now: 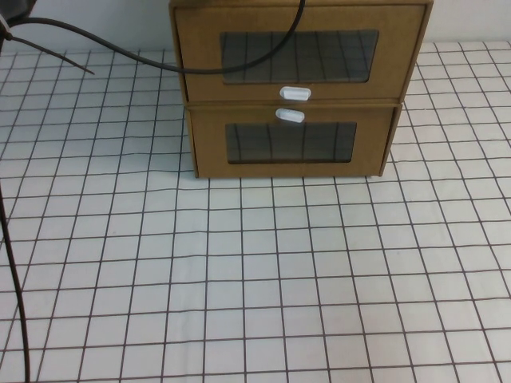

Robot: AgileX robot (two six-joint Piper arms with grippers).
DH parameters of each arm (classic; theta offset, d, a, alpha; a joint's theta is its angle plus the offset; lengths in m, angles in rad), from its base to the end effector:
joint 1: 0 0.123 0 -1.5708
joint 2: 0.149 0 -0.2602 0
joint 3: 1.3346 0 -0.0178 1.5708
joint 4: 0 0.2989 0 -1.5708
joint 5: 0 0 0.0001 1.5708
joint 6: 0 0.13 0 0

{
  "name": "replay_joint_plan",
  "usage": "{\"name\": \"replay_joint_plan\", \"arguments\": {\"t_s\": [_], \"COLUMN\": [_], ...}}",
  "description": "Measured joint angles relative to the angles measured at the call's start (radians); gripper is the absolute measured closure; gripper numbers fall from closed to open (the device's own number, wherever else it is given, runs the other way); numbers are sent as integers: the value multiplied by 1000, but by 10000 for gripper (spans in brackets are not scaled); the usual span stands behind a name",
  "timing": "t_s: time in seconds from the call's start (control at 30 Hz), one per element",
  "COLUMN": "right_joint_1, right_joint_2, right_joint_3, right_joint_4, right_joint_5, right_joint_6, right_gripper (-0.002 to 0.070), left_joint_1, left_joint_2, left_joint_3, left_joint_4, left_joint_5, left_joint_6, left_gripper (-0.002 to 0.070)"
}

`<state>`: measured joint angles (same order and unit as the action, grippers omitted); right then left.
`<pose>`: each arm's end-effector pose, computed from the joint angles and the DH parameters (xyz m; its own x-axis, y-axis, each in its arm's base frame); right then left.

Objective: Open the shoe box
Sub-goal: 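Pull the top drawer of the cardboard box fully open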

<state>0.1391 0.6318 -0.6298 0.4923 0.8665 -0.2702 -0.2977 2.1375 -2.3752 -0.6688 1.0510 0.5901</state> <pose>0.1942 0.0745 0.2694 -0.6760 -0.0343 -0.7361 -0.3553 0.8903 0.2848 0.4935 -0.2246 0.3683 -0.3963 0.3106 -0.8640 0.7701 0.6249 -0.1286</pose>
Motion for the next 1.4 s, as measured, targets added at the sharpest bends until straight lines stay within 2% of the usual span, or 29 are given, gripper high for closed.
{"name": "replay_joint_plan", "arguments": {"t_s": [0.13, 0.23, 0.37, 0.57, 0.83, 1.0, 1.1, 1.27, 1.4], "right_joint_1": [153, 304, 505, 760, 815, 815, 815, 815, 785], "right_joint_2": [209, 379, 579, 740, 849, 916, 956, 995, 1006], "right_joint_3": [-136, -259, -409, -457, -463, -464, -464, -464, -466], "right_joint_4": [-78, -205, -540, -1156, -1783, -2033, -2111, -2134, -2140], "right_joint_5": [1, 1, -10, -112, -220, -229, -234, -238, -286], "right_joint_6": [-4, 40, 183, 422, 774, 923, 954, 1026, 1056], "right_gripper": [689, 689, 689, 689, 689, 670, 598, 419, 351], "left_joint_1": [0, 0, 0, 0, 0, 0, 0, 0, 0], "left_joint_2": [0, 0, 0, 0, 0, 0, 0, 0, 0], "left_joint_3": [0, 0, 0, -2, -2, -2, -2, -2, -2], "left_joint_4": [0, 0, 0, 0, 4, 4, 4, 4, 4], "left_joint_5": [0, 0, 0, 2, 5, 8, 8, 17, 34], "left_joint_6": [-7, -10, -12, -12, -17, -17, -20, -58, -79], "left_gripper": [679, 678, 679, 679, 679, 679, 679, 679, 679]}}
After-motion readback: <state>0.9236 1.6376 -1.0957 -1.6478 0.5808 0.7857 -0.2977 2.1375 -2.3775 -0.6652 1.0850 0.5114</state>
